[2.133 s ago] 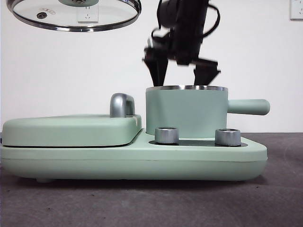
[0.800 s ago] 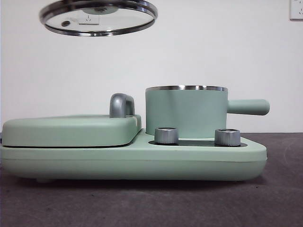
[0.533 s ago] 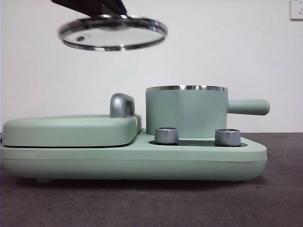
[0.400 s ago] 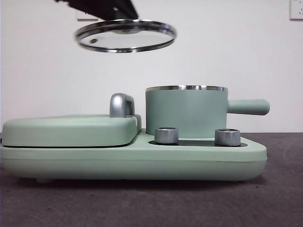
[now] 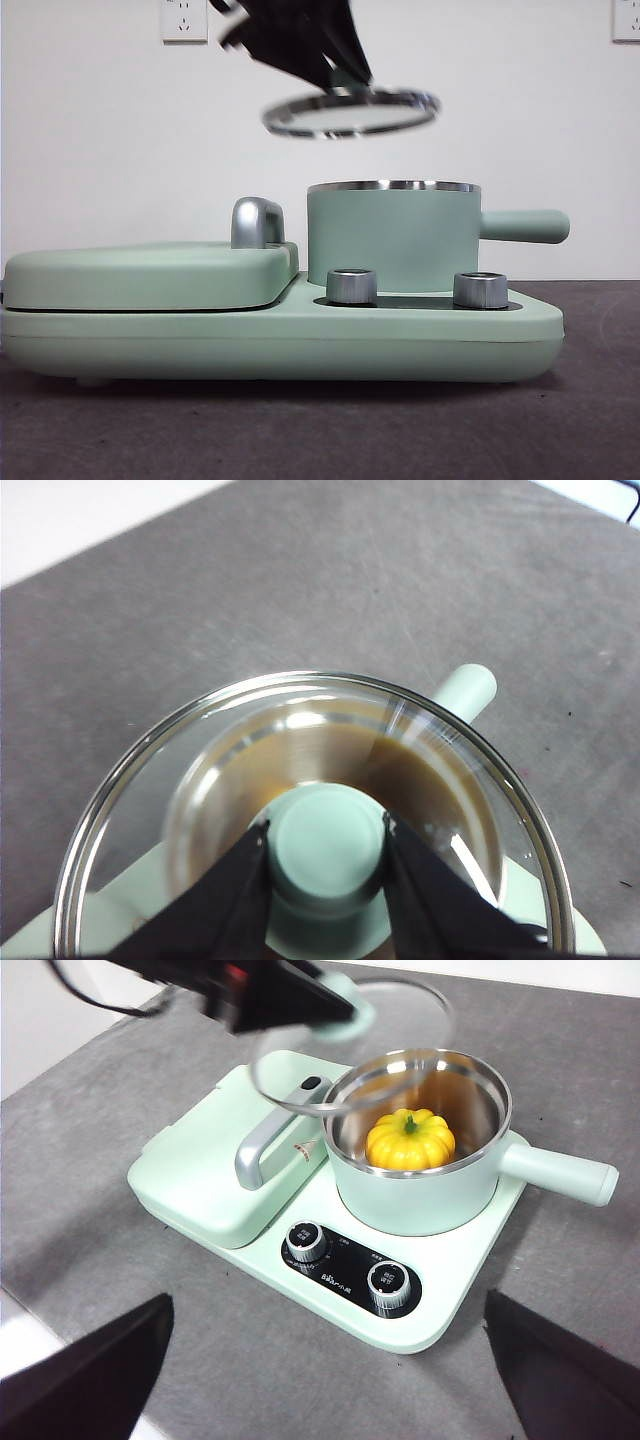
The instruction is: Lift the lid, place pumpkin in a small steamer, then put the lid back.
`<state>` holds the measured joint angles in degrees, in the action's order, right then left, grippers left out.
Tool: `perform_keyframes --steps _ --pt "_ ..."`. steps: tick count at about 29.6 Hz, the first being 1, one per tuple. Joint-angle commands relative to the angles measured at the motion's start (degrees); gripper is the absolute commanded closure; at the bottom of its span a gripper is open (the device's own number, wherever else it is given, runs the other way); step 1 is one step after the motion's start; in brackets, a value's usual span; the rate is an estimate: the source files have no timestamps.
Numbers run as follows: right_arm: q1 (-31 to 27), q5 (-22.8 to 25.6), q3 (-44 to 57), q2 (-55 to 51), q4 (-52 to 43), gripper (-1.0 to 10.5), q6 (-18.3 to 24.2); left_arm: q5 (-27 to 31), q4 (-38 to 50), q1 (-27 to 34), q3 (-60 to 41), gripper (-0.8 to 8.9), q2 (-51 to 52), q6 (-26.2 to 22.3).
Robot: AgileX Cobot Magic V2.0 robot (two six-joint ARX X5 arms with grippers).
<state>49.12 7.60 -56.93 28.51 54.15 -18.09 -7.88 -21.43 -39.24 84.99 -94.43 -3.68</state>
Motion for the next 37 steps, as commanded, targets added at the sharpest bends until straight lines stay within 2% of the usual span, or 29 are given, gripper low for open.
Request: perform_keyframes --steps 1,17,37 --pt "0.6 0.2 -0.3 0.1 -0.6 4.6 -0.8 -0.5 3.5 -1.2 3.1 8.08 -3.2 -2.6" --pt "0.6 0.2 -0.3 0.1 -0.6 4.6 -2.2 -1.2 9.9 -1.9 3.5 8.08 -9.2 -3.6" --pt "0.6 0.2 -0.3 0.1 -0.5 4.6 -3.4 -1.2 7.3 -1.9 3.5 8.07 -13.5 -3.8"
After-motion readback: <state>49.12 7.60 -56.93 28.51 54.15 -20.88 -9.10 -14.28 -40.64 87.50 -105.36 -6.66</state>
